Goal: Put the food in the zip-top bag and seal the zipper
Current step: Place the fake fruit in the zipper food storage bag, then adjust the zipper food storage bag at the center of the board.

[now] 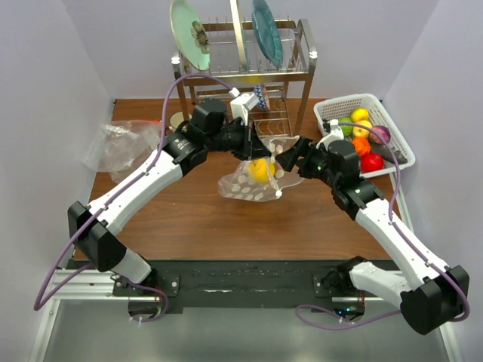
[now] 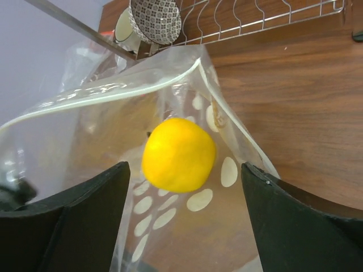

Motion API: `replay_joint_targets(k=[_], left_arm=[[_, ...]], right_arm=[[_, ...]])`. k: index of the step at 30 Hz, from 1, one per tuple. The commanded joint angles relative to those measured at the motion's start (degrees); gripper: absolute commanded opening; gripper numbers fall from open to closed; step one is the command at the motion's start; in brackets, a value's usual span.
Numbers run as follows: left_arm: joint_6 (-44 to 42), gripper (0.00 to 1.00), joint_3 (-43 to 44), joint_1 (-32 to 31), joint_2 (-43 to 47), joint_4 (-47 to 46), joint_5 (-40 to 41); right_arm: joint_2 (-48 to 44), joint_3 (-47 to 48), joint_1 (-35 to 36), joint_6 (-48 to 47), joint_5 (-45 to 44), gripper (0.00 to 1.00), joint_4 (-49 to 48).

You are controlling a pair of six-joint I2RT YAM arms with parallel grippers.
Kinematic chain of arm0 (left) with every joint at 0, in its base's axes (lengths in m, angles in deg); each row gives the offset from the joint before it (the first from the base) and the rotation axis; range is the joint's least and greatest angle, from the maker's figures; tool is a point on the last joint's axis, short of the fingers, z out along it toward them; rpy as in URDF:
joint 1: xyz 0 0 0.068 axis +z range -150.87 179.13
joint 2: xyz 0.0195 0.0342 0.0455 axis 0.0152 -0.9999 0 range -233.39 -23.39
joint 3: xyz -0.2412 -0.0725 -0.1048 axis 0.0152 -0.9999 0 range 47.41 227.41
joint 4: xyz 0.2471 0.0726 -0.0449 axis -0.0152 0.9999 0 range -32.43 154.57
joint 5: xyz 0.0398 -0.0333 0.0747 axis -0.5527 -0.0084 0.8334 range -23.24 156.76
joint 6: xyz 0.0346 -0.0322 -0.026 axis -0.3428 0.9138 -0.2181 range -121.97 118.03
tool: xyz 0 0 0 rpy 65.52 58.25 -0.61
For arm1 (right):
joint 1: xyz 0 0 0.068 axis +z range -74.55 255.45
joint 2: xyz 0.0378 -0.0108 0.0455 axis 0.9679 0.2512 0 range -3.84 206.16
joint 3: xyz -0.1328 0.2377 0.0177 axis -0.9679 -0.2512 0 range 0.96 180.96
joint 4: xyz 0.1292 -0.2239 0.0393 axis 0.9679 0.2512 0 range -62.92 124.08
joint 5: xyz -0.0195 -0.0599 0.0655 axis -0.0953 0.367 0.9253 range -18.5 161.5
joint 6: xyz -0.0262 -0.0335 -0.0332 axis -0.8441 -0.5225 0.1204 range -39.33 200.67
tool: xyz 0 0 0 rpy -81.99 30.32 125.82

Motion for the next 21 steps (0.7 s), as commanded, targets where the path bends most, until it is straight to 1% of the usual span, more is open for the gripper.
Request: replay_joint_targets(k=[1, 3, 7, 9, 13, 18, 21], left_arm=[[-1.9, 0.0, -0.1, 0.7, 1.5, -1.1, 0.6], [-2.9, 0.0, -1.1, 0.8, 1.3, -0.8, 2.5], [-3.6, 0.0, -2.7, 0.7, 1.5, -1.2, 4.8], [-3.8, 0.0, -3.2, 0.8, 1.7, -1.5, 5.8], [-4.1, 0.0, -3.7, 0.7, 2.4, -1.9, 7.1], [-4.4, 0.0, -3.4, 0.7, 3.1, -2.3, 6.6], [-5.2, 0.0, -2.8, 0.8, 3.4, -1.1, 7.7]], right_arm=[[-2.2, 6.4, 0.2, -3.8, -1.0, 0.77, 6.6], [-2.5, 7.5, 0.2, -5.2, -1.4, 0.75, 8.4], [-2.0, 12.0, 0.2, -8.5, -4.7, 0.75, 16.4], [-1.3, 13.8, 0.2, -10.4, -6.5, 0.74, 18.8], [0.9, 14.7, 0.2, -12.7, -8.4, 0.73, 23.3], [5.3, 12.4, 0.2, -13.5, -7.0, 0.7, 23.3], [4.5, 10.6, 0.2, -13.3, -7.5, 0.69, 21.7]])
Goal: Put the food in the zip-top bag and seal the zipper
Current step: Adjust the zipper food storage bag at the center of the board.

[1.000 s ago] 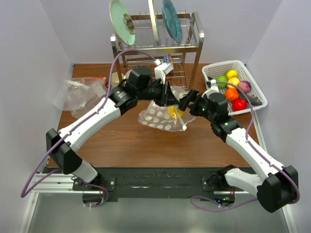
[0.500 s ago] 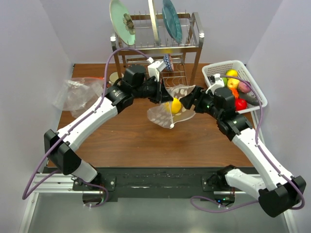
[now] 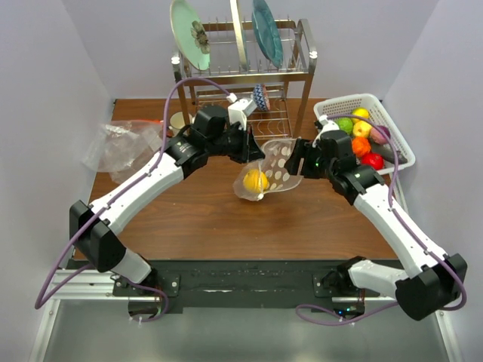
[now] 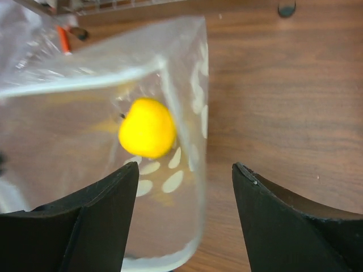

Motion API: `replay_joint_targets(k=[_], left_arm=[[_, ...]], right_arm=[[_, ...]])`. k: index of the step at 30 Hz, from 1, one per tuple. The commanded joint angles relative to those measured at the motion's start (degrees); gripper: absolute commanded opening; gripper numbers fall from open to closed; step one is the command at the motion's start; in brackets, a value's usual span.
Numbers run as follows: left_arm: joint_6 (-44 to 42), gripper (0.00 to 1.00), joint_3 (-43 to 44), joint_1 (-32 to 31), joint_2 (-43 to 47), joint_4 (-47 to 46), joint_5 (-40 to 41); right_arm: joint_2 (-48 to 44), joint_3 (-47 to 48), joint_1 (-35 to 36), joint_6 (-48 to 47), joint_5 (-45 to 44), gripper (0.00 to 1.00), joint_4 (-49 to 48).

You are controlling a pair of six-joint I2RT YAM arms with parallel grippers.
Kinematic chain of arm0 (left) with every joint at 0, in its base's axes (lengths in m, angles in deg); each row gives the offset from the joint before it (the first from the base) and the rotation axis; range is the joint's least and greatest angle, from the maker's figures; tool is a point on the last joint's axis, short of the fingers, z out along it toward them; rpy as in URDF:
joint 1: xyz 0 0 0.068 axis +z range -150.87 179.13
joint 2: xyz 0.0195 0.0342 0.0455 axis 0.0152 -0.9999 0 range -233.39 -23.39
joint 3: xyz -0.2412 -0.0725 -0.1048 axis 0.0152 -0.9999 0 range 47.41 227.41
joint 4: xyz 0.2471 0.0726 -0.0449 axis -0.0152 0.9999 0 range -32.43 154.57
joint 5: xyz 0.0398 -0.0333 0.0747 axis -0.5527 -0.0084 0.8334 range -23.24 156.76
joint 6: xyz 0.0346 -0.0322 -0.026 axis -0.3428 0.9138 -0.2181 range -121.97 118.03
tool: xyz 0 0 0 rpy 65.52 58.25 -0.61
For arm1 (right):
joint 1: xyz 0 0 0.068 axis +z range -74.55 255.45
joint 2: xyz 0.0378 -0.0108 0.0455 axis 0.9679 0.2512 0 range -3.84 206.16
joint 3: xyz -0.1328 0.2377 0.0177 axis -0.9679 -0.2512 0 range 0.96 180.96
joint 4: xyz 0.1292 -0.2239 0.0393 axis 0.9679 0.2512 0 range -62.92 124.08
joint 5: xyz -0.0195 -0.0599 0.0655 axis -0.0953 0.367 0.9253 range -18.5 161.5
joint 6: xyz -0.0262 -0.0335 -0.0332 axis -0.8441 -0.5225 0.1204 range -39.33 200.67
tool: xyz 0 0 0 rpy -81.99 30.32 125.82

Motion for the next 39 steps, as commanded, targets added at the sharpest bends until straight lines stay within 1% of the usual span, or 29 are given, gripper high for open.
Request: replay_joint_targets(k=[1, 5, 6, 8, 9, 11, 12, 13, 16, 17, 18, 19, 20, 21, 22, 24, 26, 30, 32, 33, 35, 39], left_arm=[[-2.2, 0.0, 1.0, 0.2, 3.2, -1.1, 1.4], [-2.9, 0.0, 1.5, 0.2, 3.5, -0.5, 2.5], [-3.1, 0.0, 1.7, 0.2, 3.3, -0.3, 3.0], [-4.0, 0.0, 2.6, 0.2, 3.2, 1.0, 4.3], [-4.4, 0.0, 3.1, 0.2, 2.8, 1.5, 5.0], [-5.9, 0.0, 4.5, 0.2, 2.5, 3.9, 7.3], [-6.3, 0.0, 5.0, 0.2, 2.5, 4.7, 8.4], [-6.8, 0.0, 5.8, 0.2, 2.5, 6.2, 10.5], [-8.7, 0.0, 6.6, 0.2, 3.1, 8.2, 14.9], [-9.4, 0.0, 6.6, 0.2, 3.3, 8.5, 16.0], [-9.7, 0.0, 6.5, 0.3, 3.7, 8.7, 17.1], [-10.0, 0.0, 6.3, 0.3, 4.0, 9.3, 19.5], [-10.6, 0.0, 6.1, 0.2, 4.4, 9.4, 20.6], [-11.0, 0.0, 5.8, 0.3, 5.0, 9.4, 22.0], [-11.3, 0.0, 5.1, 0.4, 5.3, 9.4, 24.2], [-12.3, 0.0, 4.4, 0.7, 6.2, 9.4, 25.9], [-12.9, 0.0, 3.1, 1.0, 6.7, 9.2, 27.8], [-13.5, 0.0, -0.6, 2.2, 7.7, 7.0, 28.4], [-14.0, 0.0, -3.7, 2.4, 8.2, 4.4, 28.4], [-14.1, 0.0, -4.6, 2.5, 8.7, 3.7, 28.6], [-14.8, 0.0, -6.2, 2.6, 8.8, 2.4, 28.6], [-16.1, 0.0, -7.0, 2.8, 8.9, 2.0, 29.2]], right_arm=[[-1.0, -2.0, 0.2, -1.7, -1.3, 0.67, -0.5], [0.1, -1.6, 0.1, -2.2, 0.1, 0.52, 0.2], [0.1, -1.4, 0.1, -2.1, 0.4, 0.42, 0.0], [-0.4, -0.9, 0.2, -2.0, 0.4, 0.3, -0.2], [-0.7, 0.4, 0.2, -2.0, 0.4, 0.19, -0.1], [-0.9, 2.7, 0.1, -2.6, 0.4, 0.1, 1.7], [-0.9, 5.3, 0.2, -3.0, 0.3, 0.04, 2.6], [-0.9, 6.4, 0.1, -3.4, 0.2, 0.01, 3.9], [-0.4, 9.2, 0.1, -4.0, 0.4, 0.0, 4.8], [0.3, 9.5, 0.1, -4.2, 2.4, 0.01, 4.8], [0.9, 9.6, 0.1, -4.1, 3.3, 0.2, 4.7], [1.2, 9.6, 0.1, -4.0, 4.5, 0.36, 4.5], [1.6, 9.3, 0.1, -3.7, 5.3, 0.47, 4.1], [1.8, 8.4, 0.2, -3.3, 6.5, 0.62, 3.4], [1.9, 8.0, 0.1, -3.0, 6.7, 0.67, 2.3], [1.8, 7.5, 0.2, -2.4, 7.4, 0.73, 1.6], [1.7, 7.5, 0.2, -2.2, 7.9, 0.74, 1.3], [0.7, 7.5, 0.2, -2.2, 8.2, 0.79, 0.6], [-0.2, 7.1, 0.1, -2.2, 7.2, 0.82, -0.3], [-0.5, 6.7, 0.1, -2.2, 6.6, 0.89, -0.5], [-1.2, 6.4, 0.0, -2.3, 3.9, 0.94, -0.7], [-1.2, 7.2, 0.1, -3.4, -1.3, 0.97, 1.7]])
